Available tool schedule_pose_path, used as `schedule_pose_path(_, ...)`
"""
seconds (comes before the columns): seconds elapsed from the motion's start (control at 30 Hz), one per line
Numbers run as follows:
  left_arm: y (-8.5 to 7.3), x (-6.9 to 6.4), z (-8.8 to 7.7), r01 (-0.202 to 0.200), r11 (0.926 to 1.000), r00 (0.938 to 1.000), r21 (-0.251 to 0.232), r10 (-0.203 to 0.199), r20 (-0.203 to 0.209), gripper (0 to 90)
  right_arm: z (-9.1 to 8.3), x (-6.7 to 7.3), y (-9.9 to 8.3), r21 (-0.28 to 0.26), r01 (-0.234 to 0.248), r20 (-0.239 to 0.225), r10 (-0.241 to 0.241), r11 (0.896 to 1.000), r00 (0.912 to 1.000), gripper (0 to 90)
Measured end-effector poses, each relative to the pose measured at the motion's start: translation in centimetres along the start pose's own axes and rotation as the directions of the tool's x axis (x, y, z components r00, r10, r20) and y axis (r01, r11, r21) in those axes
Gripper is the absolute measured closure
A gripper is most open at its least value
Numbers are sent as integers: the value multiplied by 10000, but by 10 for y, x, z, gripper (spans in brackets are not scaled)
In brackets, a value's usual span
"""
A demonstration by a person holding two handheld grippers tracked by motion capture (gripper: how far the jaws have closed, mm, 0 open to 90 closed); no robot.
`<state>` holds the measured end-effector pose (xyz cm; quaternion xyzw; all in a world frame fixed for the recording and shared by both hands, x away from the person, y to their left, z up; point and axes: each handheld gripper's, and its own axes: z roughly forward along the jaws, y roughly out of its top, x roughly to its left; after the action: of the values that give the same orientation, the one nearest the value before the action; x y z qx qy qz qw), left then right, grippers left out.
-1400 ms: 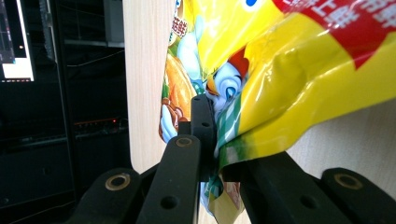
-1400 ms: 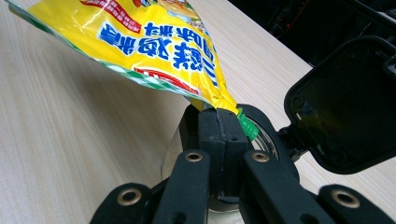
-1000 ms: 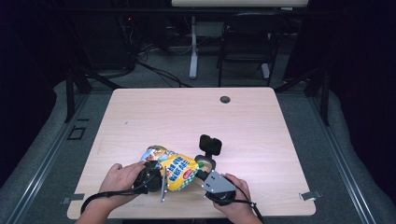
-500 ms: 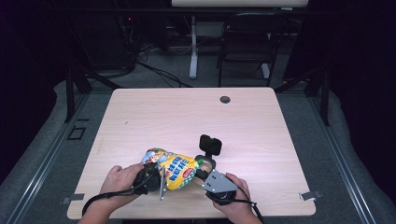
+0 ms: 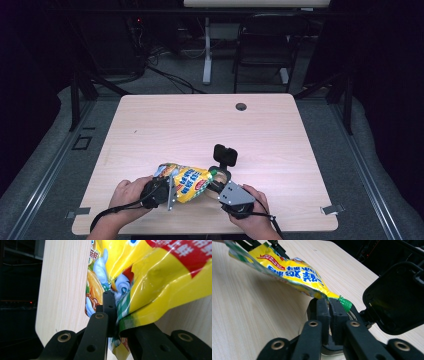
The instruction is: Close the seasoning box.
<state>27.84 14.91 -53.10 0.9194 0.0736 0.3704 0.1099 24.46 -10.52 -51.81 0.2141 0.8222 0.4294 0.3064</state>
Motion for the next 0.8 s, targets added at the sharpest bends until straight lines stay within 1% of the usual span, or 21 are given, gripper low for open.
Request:
schedule_pose_path(0.13,-2,1,2,237,9997,9996,-104,-236,141,885,4,0,-2,183,62,-23,-62,9998,10000,789)
schedule_pose_path(0.2,-3,1,3,343,9993,9991,-165,-339,255,885,4,0,-2,196,83,-16,-82,9998,10000,779)
schedule_pose_path(0.23,-3,1,3,404,9990,9988,-198,-399,287,886,6,0,-2,156,51,80,-53,9999,10000,763)
schedule_pose_path(0.3,-4,1,3,573,9980,9979,-249,-565,305,886,7,0,-1,146,3,77,-5,9999,10000,764)
schedule_pose_path(0.43,-6,3,3,885,9953,9951,-390,-867,476,887,6,-1,-2,94,-65,87,64,9999,9999,763)
schedule_pose_path(0.47,-6,3,3,885,9953,9951,-390,-867,476,887,6,-1,-2,94,-65,87,64,9999,9999,763)
schedule_pose_path(0.5,-6,3,4,1073,9930,9931,-487,-1048,521,887,6,-1,-2,75,-78,110,77,9999,9999,764)
schedule_pose_path(0.6,-8,5,4,1263,9906,9904,-529,-1229,633,887,5,-2,-2,81,-79,139,78,9999,9999,763)
schedule_pose_path(0.67,-10,7,4,1519,9862,9863,-661,-1469,749,887,5,-2,-2,61,-80,150,79,9999,9999,764)
schedule_pose_path(0.7,-10,7,4,1519,9862,9863,-661,-1469,749,888,5,-2,-2,61,-80,150,79,9999,9999,764)
schedule_pose_path(0.77,-12,8,4,1630,9845,9840,-647,-1575,830,888,5,-2,-2,39,-122,144,122,9999,9998,765)
schedule_pose_path(0.8,-13,9,4,1816,9809,9801,-695,-1749,934,888,4,-3,-2,35,-129,133,129,9999,9998,764)
